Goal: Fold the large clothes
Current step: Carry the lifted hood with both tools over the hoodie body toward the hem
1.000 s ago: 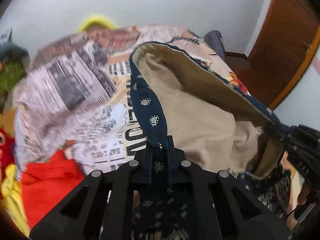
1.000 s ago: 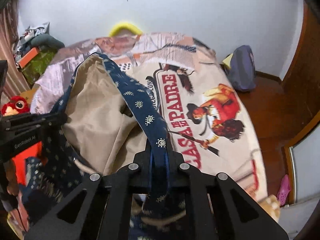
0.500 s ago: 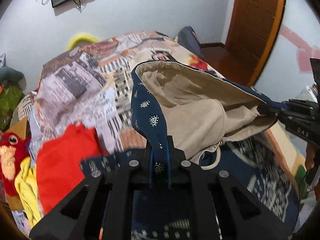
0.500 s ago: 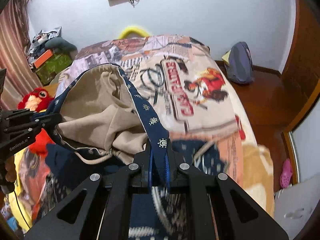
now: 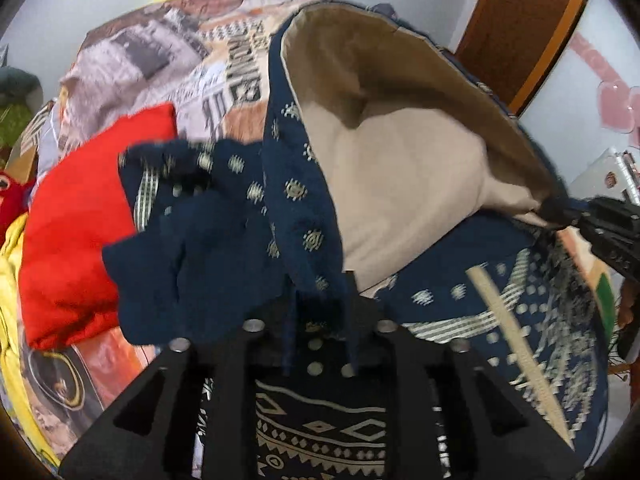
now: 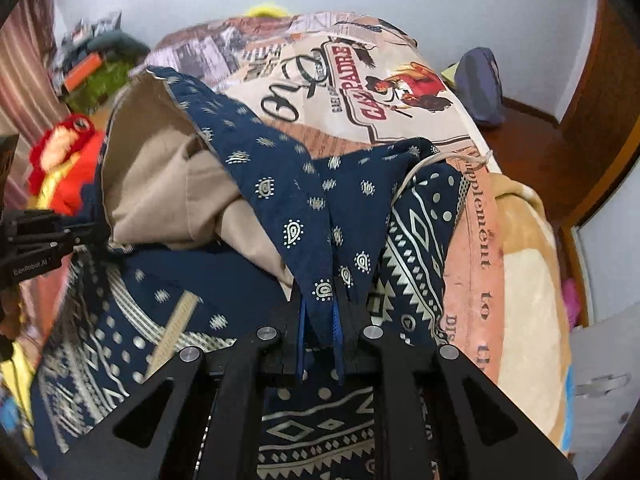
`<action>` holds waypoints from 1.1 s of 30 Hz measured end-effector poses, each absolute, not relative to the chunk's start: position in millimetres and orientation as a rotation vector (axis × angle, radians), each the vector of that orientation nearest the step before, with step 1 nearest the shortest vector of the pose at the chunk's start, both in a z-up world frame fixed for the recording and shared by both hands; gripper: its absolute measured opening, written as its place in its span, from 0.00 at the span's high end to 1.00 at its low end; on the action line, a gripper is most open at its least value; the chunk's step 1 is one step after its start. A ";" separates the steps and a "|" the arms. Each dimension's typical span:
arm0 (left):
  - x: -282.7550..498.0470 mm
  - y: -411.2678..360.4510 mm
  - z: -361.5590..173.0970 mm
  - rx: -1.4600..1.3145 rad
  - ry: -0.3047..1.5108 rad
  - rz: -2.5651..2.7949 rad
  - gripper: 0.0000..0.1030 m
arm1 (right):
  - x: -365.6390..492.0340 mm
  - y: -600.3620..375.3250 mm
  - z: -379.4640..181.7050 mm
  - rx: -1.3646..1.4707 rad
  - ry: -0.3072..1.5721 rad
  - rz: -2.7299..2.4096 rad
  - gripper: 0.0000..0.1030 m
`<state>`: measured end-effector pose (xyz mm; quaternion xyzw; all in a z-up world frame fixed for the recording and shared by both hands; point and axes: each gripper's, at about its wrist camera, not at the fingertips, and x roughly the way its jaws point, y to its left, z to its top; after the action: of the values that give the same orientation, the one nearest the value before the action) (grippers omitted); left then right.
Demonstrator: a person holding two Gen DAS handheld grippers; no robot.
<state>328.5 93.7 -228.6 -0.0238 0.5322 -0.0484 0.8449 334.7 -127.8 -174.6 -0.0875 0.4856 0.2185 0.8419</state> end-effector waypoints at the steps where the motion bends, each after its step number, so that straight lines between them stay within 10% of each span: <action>1: 327.1 95.4 -229.3 -0.053 1.119 -0.095 0.68 | 333.5 -123.9 -173.6 -0.219 1.015 0.456 0.89; 13: 360.1 122.1 -189.8 -0.118 1.024 -0.079 0.50 | 344.6 -82.4 -138.0 -0.257 0.896 0.541 0.63; 33: 441.9 125.9 -211.0 -0.145 1.030 -0.102 0.50 | 412.6 -9.0 -168.4 -0.211 0.982 0.626 0.57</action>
<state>441.9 125.9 -211.0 -0.0693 0.4918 -0.0488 0.8666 412.6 -9.0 -168.4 -0.0995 0.4629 0.2951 0.8299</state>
